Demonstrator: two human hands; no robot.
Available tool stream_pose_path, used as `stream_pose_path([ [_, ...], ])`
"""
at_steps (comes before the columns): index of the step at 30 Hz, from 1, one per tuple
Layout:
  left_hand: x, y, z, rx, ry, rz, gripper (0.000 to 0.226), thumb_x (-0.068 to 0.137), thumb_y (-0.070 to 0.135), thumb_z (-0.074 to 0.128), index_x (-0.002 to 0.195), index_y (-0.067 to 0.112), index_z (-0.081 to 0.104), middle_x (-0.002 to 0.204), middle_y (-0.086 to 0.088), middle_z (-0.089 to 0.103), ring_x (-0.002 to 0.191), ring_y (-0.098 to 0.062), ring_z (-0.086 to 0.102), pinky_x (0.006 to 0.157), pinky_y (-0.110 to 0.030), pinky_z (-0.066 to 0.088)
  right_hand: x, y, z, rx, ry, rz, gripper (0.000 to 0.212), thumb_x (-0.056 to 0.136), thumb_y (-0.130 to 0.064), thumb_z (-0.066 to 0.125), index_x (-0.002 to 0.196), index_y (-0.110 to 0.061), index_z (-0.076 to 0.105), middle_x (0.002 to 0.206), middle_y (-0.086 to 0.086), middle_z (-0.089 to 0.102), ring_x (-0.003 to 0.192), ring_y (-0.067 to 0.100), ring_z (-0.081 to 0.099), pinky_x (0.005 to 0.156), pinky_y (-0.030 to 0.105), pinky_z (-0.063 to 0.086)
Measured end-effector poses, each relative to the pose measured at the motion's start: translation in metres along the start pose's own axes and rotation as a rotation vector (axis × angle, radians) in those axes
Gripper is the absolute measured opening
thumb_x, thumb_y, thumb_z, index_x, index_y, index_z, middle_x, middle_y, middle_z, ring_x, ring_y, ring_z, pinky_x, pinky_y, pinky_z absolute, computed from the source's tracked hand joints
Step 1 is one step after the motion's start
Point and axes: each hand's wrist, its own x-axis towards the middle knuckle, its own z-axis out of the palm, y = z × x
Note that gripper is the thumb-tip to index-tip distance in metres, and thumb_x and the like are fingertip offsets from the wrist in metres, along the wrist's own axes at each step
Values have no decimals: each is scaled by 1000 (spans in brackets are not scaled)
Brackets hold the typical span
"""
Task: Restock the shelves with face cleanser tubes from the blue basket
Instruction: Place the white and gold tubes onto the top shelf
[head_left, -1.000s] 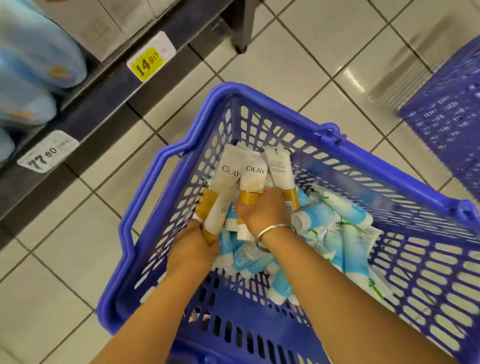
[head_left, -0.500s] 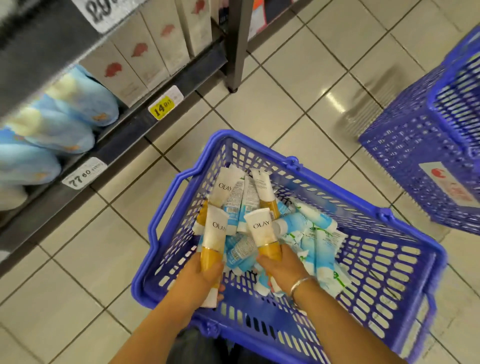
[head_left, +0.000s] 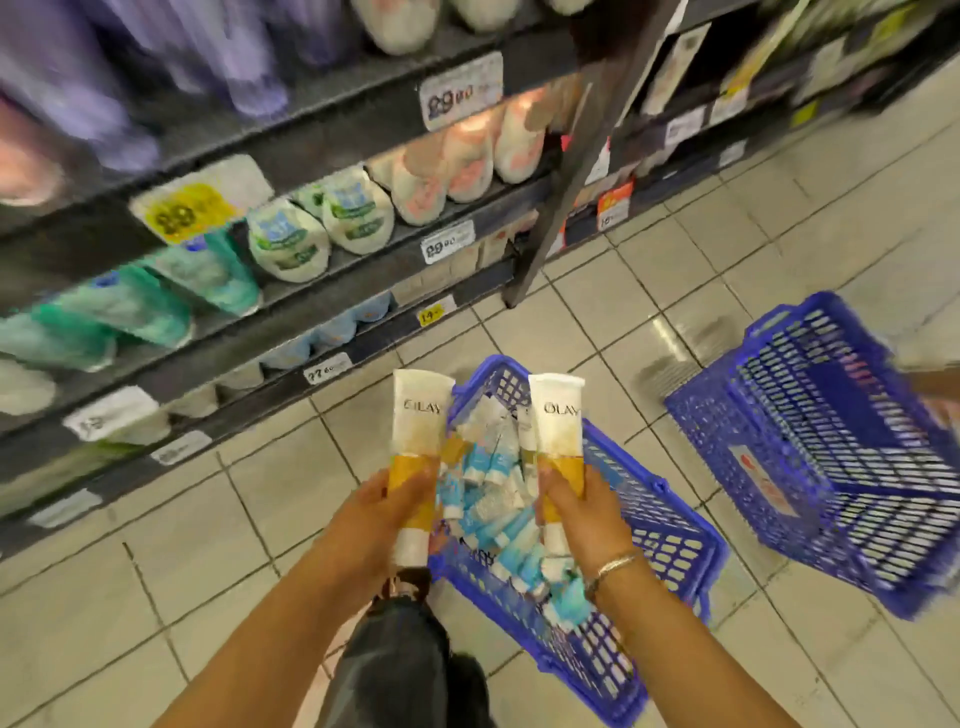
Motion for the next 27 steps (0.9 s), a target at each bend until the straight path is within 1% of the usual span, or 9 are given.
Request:
stream_pose_path([
  [3,-60,20,-10,-112,-8,53,27,75,34,63,96,17,63,73,-2,70,63,-12,67,57,-30,57,-56,-34,2,37,-17,-65,17,91,-26,54,87,-10,57,67,7,57,47,5,56,44,18,46],
  [7,-155,25,-14,-221,34,141,35,72,39,59,98,16,60,74,-2,70,64,-15,66,66,-36,51,-135,-75,4,-33,-53,-171,36,89,-42,50,105,-10,57,92,15,61,82,25,60,79,41,50],
  [8,-177,29,-14,-251,48,173,35,69,39,60,97,16,61,74,-2,71,63,-15,66,66,-35,51,-152,-88,7,-45,-70,-214,35,89,-44,49,103,-12,57,92,14,61,83,26,60,80,42,50],
  [11,-242,61,-25,-318,62,322,32,70,35,58,95,17,60,74,-1,70,62,-13,67,58,-31,55,-202,-147,29,-8,-150,-362,23,92,-33,49,83,-13,55,67,6,59,53,8,60,51,20,49],
  [13,-290,76,-39,-322,60,409,32,72,35,57,100,18,60,75,1,71,64,-12,68,57,-30,56,-240,-177,43,42,-238,-433,21,93,-28,49,83,-10,52,61,6,56,43,8,55,42,18,43],
  [18,-396,54,-59,-466,129,544,35,68,29,61,101,17,59,71,2,70,59,-9,67,51,-28,54,-332,-193,49,5,-347,-555,17,90,-35,53,84,-20,54,72,4,57,61,16,55,52,24,49],
  [21,-447,46,-70,-540,175,640,35,71,25,59,104,14,59,74,0,68,59,-10,66,59,-31,52,-376,-214,62,-55,-414,-662,18,89,-38,53,85,-21,56,74,0,60,66,13,59,63,27,52],
  [24,-494,36,-95,-601,232,712,32,69,23,60,100,14,59,71,0,69,60,-12,66,67,-34,49,-422,-226,86,-70,-495,-734,24,85,-42,54,83,-19,58,65,-4,59,57,7,58,55,22,49],
  [27,-536,25,-127,-617,279,781,35,69,21,61,102,11,58,73,-5,70,62,-15,67,63,-35,52,-466,-228,116,-108,-561,-783,30,85,-42,54,92,-14,59,72,3,60,62,12,57,62,26,46],
])
